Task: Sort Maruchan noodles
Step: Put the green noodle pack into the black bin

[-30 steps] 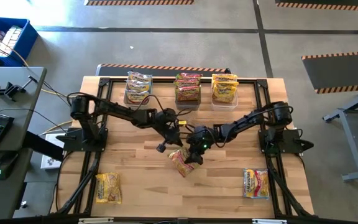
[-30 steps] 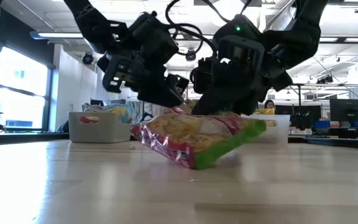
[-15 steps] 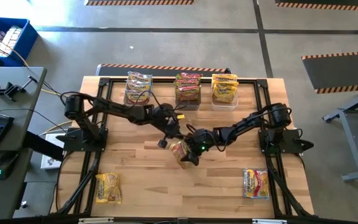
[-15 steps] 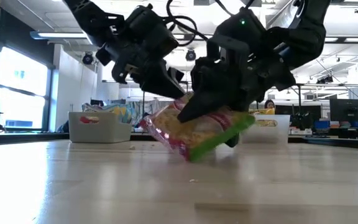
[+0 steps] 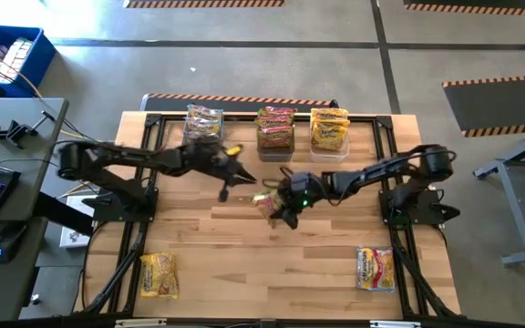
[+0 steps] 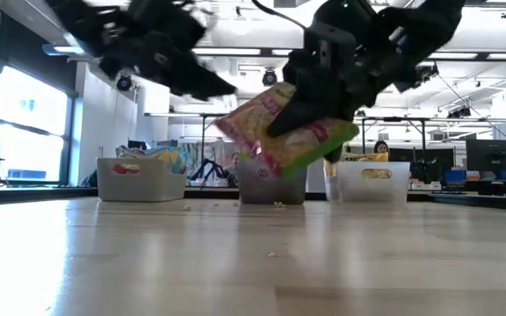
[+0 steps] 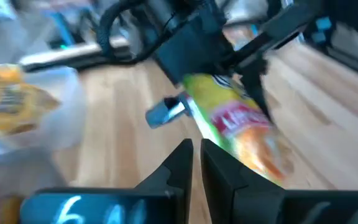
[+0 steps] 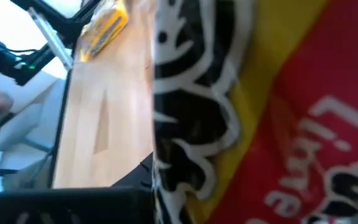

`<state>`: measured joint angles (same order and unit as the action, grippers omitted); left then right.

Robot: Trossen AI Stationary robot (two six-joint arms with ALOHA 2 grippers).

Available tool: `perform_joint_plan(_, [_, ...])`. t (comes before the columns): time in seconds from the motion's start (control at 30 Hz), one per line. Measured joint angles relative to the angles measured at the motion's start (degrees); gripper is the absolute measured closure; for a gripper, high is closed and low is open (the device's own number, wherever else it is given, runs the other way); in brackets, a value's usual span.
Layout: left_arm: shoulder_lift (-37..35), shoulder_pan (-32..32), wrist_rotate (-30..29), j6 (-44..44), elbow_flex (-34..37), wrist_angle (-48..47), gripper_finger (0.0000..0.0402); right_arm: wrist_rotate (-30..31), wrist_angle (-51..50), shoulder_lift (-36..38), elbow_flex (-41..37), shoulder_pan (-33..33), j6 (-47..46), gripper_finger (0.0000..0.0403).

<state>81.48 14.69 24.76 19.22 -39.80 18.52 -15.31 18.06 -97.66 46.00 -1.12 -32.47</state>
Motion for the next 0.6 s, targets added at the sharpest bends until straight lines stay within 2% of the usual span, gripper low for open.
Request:
perform_joint_plan(0.17, [-7.60, 2.06, -0.06, -8.09, 12.62, 18.20, 0.0376, 0.69, -16.21, 6.67, 3.99, 5.73, 8.42, 0.0306])
perform_joint_plan(0.33, [-10.51, 2.23, -0.09, -11.68, 20.97, 34.24, 0.0376, 3.16, -39.54, 7.10, 17.19, 12.58, 22.77, 0.0312])
perform_joint_plan(0.47, [-11.38, 2.51, -0.29, -11.76, 22.12, 34.94, 0.0376, 3.68, -54.31, 3.00, 29.71, 17.71, 35.56, 0.0310])
perform_joint_plan(0.6, [-11.01, 3.06, -0.55, -12.60, 22.08, 34.82, 0.0376, 7.58, -64.91, -3.68, 40.79, 21.55, 46.51, 0.0308])
